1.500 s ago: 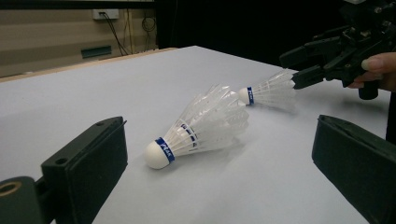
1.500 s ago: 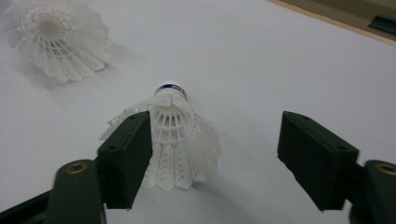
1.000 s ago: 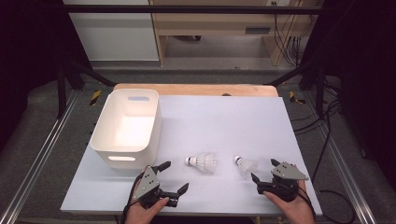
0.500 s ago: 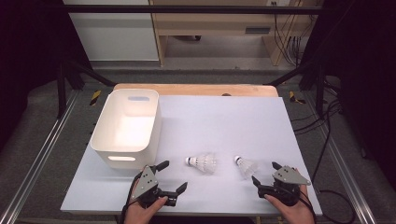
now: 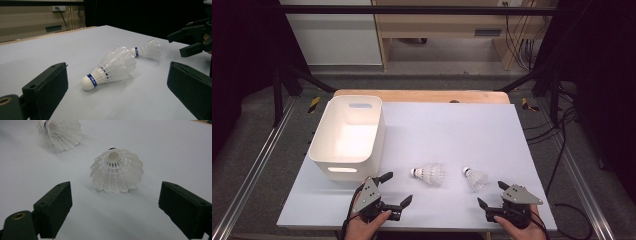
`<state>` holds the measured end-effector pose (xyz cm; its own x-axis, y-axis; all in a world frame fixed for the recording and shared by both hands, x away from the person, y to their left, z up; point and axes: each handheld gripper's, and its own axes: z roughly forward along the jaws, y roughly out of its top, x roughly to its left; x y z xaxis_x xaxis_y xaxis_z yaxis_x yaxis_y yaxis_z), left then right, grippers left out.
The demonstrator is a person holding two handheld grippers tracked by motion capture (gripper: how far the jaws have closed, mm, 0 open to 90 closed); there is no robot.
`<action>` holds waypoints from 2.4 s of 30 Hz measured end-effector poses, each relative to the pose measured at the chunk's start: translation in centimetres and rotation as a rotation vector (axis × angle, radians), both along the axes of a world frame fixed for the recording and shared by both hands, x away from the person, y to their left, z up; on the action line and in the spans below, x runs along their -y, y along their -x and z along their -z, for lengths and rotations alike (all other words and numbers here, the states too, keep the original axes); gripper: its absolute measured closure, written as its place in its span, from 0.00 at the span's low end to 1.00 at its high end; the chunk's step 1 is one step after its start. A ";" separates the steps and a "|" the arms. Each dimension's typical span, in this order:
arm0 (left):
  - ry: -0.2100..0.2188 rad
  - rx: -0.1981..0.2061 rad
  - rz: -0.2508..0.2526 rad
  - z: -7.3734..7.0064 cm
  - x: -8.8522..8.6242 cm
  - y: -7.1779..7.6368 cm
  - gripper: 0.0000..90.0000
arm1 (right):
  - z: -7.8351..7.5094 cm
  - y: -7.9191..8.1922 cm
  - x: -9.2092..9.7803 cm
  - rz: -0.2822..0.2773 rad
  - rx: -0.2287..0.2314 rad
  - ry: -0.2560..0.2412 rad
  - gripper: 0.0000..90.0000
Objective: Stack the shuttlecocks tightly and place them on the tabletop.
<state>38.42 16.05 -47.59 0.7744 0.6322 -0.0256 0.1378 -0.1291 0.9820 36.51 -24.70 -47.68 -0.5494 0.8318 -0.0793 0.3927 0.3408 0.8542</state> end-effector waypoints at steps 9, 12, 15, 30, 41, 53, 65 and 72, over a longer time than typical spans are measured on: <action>-0.003 0.001 0.004 0.0 0.0 0.0 0.03 | 0.3 -0.3 -0.3 -0.020 -0.046 -0.054 0.21; 0.000 0.000 0.002 0.0 0.0 0.0 0.03 | 0.4 -0.3 -0.8 -0.035 -0.050 -0.041 0.22; -0.002 0.002 0.004 0.0 0.0 0.0 0.03 | 0.4 -0.3 -1.3 -0.037 -0.054 -0.042 0.23; 0.006 -0.001 -0.007 -0.1 -0.4 -0.2 0.03 | 0.8 -2.6 -3.1 -0.039 -0.108 -0.066 0.44; 0.008 0.001 -0.004 -0.1 -0.5 -0.2 0.03 | 1.0 -4.0 -4.4 0.004 -0.128 -0.037 0.50; 0.005 0.004 -0.002 -0.2 -0.5 -0.2 0.03 | 0.8 -5.0 -4.7 0.013 -0.140 -0.060 0.57; 0.004 0.005 0.001 -0.2 -0.5 -0.1 0.03 | 0.9 -5.4 -4.4 0.022 -0.152 -0.056 0.72; 0.005 0.002 -0.001 -0.2 -0.5 -0.2 0.03 | 0.8 -5.3 -4.3 0.025 -0.146 -0.054 0.80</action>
